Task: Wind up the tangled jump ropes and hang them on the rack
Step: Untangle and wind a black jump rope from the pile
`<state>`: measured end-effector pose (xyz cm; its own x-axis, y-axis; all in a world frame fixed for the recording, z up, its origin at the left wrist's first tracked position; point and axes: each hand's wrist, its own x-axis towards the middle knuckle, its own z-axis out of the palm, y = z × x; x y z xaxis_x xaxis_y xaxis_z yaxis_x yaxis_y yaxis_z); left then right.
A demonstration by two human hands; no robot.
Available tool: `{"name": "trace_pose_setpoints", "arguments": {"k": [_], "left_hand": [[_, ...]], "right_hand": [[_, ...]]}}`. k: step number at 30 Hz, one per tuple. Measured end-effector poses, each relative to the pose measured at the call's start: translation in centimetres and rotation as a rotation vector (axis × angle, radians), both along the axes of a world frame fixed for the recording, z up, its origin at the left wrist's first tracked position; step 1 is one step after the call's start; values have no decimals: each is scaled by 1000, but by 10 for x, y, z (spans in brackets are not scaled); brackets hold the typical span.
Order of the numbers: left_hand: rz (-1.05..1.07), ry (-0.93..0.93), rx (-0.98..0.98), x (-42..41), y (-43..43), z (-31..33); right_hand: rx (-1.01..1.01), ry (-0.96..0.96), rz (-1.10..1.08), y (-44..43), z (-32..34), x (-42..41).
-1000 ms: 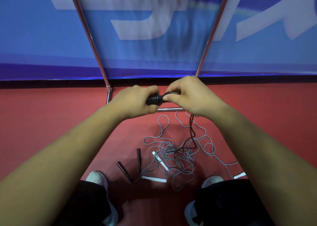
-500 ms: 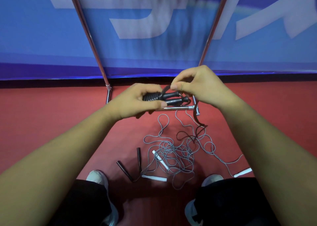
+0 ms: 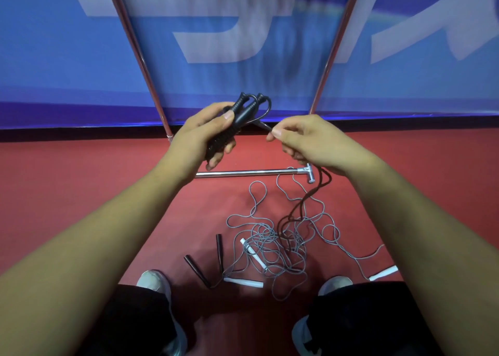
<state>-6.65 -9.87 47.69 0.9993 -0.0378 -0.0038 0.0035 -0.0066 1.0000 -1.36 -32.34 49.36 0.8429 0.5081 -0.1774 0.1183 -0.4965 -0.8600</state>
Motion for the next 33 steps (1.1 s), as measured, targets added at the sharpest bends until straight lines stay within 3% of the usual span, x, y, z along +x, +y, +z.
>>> {"name": "trace_pose_setpoints", "arguments": {"k": [6, 12, 14, 18, 22, 30, 33], "left_hand": [[103, 24, 66, 5, 5, 1], [164, 39, 235, 10, 10, -4], [129, 18, 410, 12, 10, -8], [10, -90, 986, 11, 9, -17], [-210, -111, 1188, 6, -2, -15], [-282, -271, 1225, -4, -18, -7], [-363, -262, 1052, -6, -17, -7]], "right_hand": [[-215, -65, 100, 0, 2, -6], [-239, -249, 153, 6, 16, -14], [-276, -315, 199, 12, 18, -18], [-299, -426, 206, 17, 15, -19], [-324, -450, 211, 16, 10, -20], [-216, -411, 52, 13, 8, -12], [-105, -330, 23, 10, 10, -7]]}}
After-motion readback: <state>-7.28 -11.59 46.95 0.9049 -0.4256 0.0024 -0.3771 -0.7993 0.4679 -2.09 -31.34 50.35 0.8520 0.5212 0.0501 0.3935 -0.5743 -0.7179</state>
